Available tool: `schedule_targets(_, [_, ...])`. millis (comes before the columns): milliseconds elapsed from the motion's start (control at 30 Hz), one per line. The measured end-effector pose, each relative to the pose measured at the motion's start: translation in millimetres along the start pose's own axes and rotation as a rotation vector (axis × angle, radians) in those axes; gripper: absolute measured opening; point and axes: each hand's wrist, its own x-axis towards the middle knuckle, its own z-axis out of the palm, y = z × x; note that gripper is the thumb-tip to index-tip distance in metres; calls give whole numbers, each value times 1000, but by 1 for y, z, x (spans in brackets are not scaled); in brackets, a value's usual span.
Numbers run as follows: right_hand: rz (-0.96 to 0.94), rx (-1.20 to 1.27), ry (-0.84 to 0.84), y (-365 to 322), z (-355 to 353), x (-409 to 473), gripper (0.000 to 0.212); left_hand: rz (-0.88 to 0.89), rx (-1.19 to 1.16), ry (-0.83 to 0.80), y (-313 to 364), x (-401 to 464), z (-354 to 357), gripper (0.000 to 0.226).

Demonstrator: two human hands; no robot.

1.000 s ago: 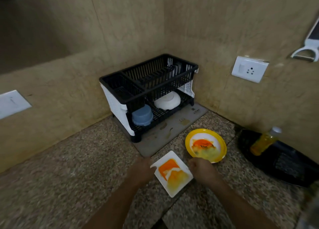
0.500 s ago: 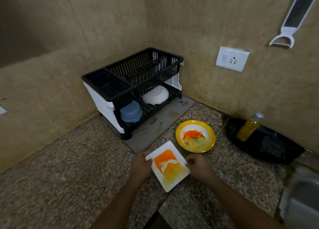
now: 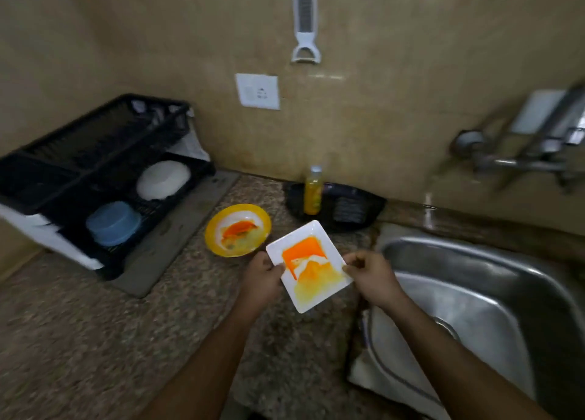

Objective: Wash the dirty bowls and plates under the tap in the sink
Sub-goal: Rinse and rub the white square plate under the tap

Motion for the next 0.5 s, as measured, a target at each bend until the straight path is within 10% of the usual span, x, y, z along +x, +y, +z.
schedule_targets(500, [140, 132, 368, 92, -228, -34, 8, 18, 27, -452, 92, -13, 237, 23])
